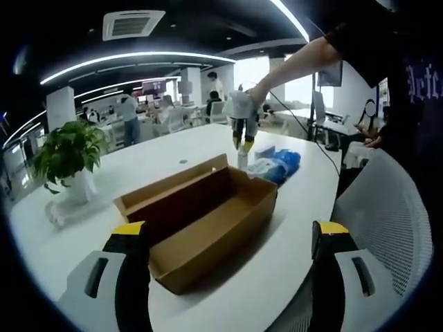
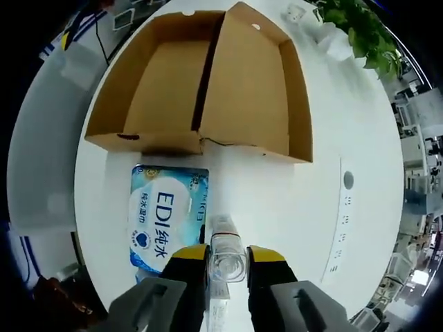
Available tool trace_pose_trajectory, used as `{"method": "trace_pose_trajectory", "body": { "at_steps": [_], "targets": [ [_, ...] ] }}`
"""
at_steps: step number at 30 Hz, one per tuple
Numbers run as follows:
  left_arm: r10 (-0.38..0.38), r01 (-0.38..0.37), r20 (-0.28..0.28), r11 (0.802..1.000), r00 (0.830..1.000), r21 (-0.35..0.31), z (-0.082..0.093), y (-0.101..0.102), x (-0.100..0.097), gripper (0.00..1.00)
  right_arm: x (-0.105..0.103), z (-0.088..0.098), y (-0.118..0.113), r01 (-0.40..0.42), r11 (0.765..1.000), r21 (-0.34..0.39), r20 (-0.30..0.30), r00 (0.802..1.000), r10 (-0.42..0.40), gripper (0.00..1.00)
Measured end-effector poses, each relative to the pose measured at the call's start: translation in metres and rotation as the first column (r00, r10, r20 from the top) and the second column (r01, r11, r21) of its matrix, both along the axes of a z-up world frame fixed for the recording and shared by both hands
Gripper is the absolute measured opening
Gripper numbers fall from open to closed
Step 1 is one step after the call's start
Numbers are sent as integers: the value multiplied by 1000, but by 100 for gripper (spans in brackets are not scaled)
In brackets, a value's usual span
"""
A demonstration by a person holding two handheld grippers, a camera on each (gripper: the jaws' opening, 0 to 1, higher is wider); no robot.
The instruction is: Operate the shoe box by opening the lid, removing the specified soft item, and placing it in the target area until the item is outside and the box remains undamaged.
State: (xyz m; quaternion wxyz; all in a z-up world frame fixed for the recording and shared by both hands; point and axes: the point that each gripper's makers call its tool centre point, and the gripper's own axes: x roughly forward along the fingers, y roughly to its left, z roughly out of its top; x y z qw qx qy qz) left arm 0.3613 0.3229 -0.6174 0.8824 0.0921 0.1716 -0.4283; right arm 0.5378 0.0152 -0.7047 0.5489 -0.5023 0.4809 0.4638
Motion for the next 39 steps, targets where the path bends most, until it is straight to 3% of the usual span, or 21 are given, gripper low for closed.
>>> {"method": "trace_pose_trajectory", "body": {
  "at_steps": [13, 24, 34, 39],
  "targets": [
    [19, -19, -14, 1000, 1000, 21, -6, 3, 3, 97, 5, 5, 1, 8, 1000, 26, 26, 1000, -9, 29],
    [96, -93, -45, 994, 994, 54, -19, 17, 17, 95, 16, 18, 0, 65, 994, 87, 66, 995, -71, 39],
    [189, -184, -95, 981, 977, 55, -32, 27, 32, 86, 25, 29, 6, 132, 978, 160, 90, 985, -148, 42],
    [217, -213, -118, 976, 969, 50, -37, 31, 39, 83, 33, 36, 13, 186, 957, 225, 97, 973, -212, 42]
  ]
}}
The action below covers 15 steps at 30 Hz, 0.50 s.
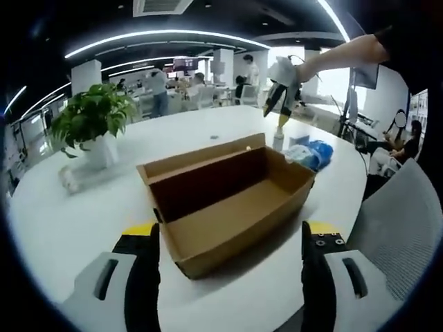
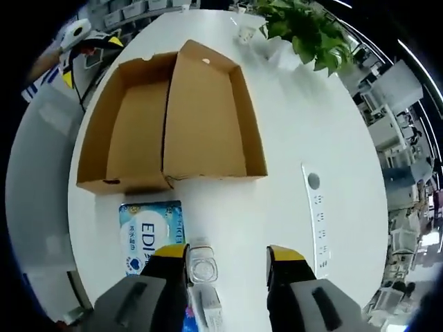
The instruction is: Operate the shoe box by opening the lid, removing the specified soft item, and placing it in the target area until the item is outside and the box remains undamaged.
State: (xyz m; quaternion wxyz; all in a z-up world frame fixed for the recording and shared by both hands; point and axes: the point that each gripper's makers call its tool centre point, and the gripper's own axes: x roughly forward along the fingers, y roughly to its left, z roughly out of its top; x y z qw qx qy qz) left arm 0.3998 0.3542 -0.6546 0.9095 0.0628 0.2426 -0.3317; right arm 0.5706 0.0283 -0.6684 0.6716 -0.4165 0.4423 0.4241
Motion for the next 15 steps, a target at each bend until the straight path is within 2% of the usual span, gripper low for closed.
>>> {"method": "trace_pose_trajectory", "body": {
  "at_steps": [3, 7, 10, 15],
  "targets": [
    [31, -31, -11, 999, 999, 7, -4, 5, 5, 77, 5, 3, 5, 37, 999, 39, 8, 999, -38, 41],
    [98, -99, -53, 995, 994, -6, -12, 16, 14, 67, 13, 5, 13, 117, 987, 109, 12, 993, -119, 41],
    [138, -137, -59, 990, 989, 20, -18, 24, 19, 60, 17, 5, 17, 149, 980, 134, 19, 988, -153, 40],
    [201, -200, -83, 980, 976, 22, -24, 34, 26, 52, 20, 2, 24, 215, 960, 178, 2, 976, -219, 38]
  ]
}}
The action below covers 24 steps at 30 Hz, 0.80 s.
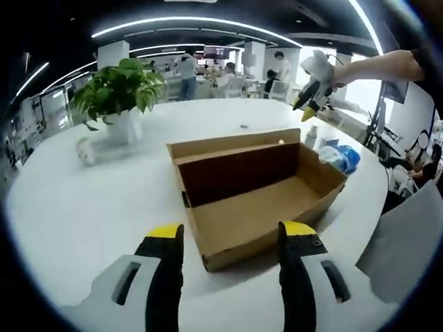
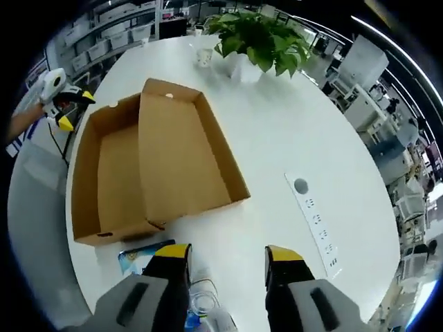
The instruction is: Operate the shoe box by opening the lid, removing the specified soft item, and placing it in the target area until the item is outside and the box remains undamaged.
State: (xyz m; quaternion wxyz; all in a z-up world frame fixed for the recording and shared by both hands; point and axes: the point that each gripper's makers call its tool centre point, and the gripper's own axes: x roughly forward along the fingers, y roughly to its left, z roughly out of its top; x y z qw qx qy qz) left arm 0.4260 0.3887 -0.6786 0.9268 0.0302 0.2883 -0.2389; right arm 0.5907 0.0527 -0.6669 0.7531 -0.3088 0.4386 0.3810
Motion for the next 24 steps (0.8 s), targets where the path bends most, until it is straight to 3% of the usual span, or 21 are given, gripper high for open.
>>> {"method": "trace_pose_trajectory", "body": {
  "at_steps": [12, 19, 24],
  "targets": [
    [125, -123, -59, 992, 990, 32, -21, 18, 11, 30, 13, -5, 14, 184, 977, 112, -12, 983, -184, 34],
    [201, -201, -105, 980, 974, 12, -34, 23, 15, 23, 16, -12, 19, 296, 941, 165, -60, 955, -290, 33],
    [229, -229, -105, 973, 968, 14, -35, 24, 18, 20, 20, -14, 24, 364, 909, 204, -80, 931, -355, 29]
  ]
}}
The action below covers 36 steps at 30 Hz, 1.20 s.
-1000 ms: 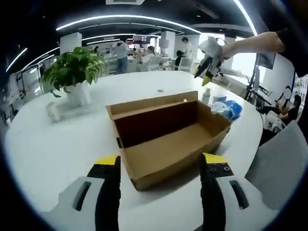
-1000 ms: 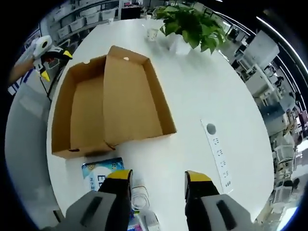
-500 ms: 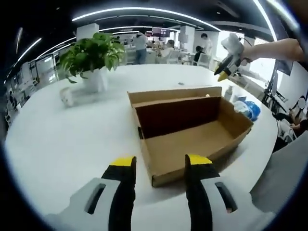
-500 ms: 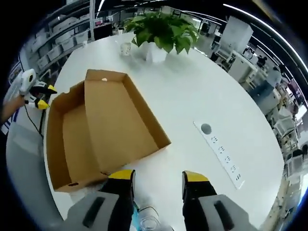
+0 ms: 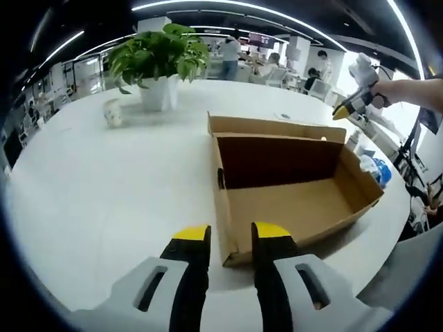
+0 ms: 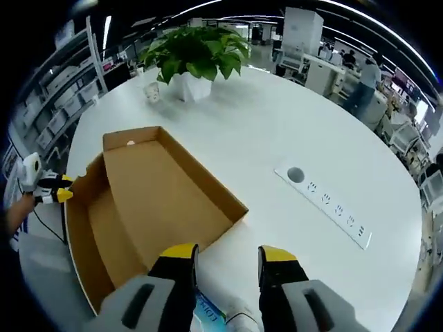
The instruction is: Operate the shoe box by opening the lid, removing the specified soft item, and placing it in the target area until the item is outside and the box remains undamaged.
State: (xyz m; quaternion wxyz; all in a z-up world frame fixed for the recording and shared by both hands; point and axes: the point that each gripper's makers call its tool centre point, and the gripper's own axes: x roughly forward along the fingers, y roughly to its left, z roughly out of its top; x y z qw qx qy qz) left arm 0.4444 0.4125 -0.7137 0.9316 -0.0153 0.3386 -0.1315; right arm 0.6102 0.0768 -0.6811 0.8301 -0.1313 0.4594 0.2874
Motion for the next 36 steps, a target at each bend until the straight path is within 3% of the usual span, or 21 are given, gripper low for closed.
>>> {"method": "trace_pose_trajectory", "body": {
  "at_steps": [10, 23, 32, 35, 36],
  "targets": [
    [96, -97, -54, 995, 994, -16, -7, 5, 1, 6, 4, -9, 11, 77, 995, 64, -26, 997, -75, 25],
    [140, -141, -81, 990, 987, -10, -9, 5, 1, 4, 9, -33, 19, 189, 980, 63, -73, 980, -184, 23],
    [124, -123, -92, 992, 988, 17, -10, 6, 2, 3, 18, -46, 12, 292, 955, 54, -107, 952, -285, 23],
    [122, -120, -94, 993, 988, 21, -10, 6, 2, 3, 18, -52, 11, 326, 944, 50, -139, 938, -317, 21],
    [122, -121, -95, 992, 988, 21, -10, 6, 2, 3, 14, -54, 14, 357, 932, 57, -180, 922, -342, 20]
  ]
}}
